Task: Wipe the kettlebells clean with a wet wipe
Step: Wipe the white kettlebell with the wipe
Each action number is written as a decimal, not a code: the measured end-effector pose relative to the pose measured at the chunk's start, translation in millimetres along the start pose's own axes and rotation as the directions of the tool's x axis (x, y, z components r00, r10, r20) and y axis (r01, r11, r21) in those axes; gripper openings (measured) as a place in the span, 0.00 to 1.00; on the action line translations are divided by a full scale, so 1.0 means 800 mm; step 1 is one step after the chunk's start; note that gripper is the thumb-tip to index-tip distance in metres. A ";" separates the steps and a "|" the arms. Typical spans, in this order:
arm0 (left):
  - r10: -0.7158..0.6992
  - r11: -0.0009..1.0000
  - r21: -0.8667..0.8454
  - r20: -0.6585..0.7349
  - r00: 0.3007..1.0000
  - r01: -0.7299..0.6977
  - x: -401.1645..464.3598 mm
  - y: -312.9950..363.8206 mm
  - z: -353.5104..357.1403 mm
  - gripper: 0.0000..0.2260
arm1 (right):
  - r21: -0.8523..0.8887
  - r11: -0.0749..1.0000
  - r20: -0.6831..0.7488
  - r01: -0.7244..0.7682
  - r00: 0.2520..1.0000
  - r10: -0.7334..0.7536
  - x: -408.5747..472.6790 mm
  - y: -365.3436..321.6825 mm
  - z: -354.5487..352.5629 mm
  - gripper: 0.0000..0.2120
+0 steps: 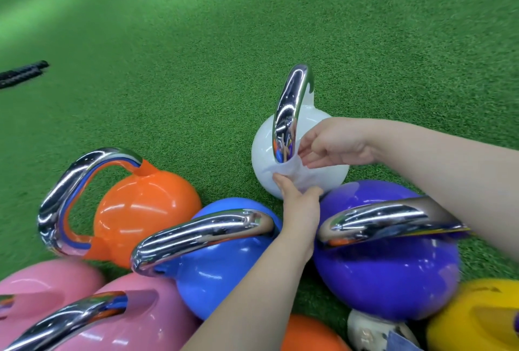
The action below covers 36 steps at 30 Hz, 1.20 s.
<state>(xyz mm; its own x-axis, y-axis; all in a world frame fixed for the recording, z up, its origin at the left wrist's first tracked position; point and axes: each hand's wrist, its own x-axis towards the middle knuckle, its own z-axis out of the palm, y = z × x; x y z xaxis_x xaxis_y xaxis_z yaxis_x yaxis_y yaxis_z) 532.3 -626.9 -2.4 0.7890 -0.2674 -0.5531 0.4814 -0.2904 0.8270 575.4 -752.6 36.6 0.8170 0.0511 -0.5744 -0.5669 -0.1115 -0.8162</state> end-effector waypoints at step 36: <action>0.359 0.933 0.200 -0.472 0.805 -0.298 0.042 -0.019 0.006 0.10 | -0.997 0.078 -0.018 -0.008 0.991 -0.132 0.033 -0.056 0.016 0.31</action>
<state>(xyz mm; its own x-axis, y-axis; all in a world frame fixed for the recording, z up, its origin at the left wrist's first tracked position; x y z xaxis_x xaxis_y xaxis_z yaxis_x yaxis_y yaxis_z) 549.9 -635.9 -33.7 0.9883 0.1139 -0.1015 0.1374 -0.3755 0.9166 621.2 -733.9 57.0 0.8864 0.0475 -0.4605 0.0551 -0.9985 0.0030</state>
